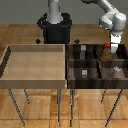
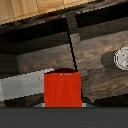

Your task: Place the box of cereal into the appropriate compartment.

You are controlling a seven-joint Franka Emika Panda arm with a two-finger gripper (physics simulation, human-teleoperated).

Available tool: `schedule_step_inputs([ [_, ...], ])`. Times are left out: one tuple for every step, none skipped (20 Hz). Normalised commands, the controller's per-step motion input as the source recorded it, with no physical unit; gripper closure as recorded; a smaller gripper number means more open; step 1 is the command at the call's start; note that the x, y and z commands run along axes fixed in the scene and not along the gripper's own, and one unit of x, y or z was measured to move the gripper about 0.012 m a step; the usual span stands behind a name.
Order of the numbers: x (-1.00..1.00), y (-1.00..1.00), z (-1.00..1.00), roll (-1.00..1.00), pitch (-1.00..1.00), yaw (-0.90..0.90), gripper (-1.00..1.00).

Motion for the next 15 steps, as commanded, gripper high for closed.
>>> schedule_step_inputs([
  [0.00, 0.00, -1.00, 0.00, 0.00, 0.00, 1.00],
  [0.00, 0.00, -1.00, 0.00, 0.00, 0.00, 1.00],
  [0.00, 0.00, -1.00, 0.00, 0.00, 0.00, 1.00],
  [0.00, 0.00, -1.00, 0.00, 0.00, 0.00, 1.00],
  [0.00, 0.00, -1.00, 0.00, 0.00, 0.00, 1.00],
  [0.00, 0.00, -1.00, 0.00, 0.00, 0.00, -1.00],
  [0.00, 0.00, 0.00, 0.00, 0.00, 0.00, -1.00],
  [0.00, 0.00, 0.00, 0.00, 0.00, 0.00, -1.00],
  [0.00, 0.00, 0.00, 0.00, 0.00, 0.00, -1.00],
  [0.00, 0.00, 0.00, 0.00, 0.00, 0.00, -1.00],
  [0.00, 0.00, 0.00, 0.00, 0.00, 0.00, -1.00],
  [0.00, 0.00, 0.00, 0.00, 0.00, 0.00, -1.00],
  [0.00, 0.00, 0.00, 0.00, 0.00, 0.00, -1.00],
  [0.00, 0.00, 0.00, 0.00, 0.00, 0.00, -1.00],
  [0.00, 0.00, 0.00, 0.00, 0.00, 0.00, -1.00],
])
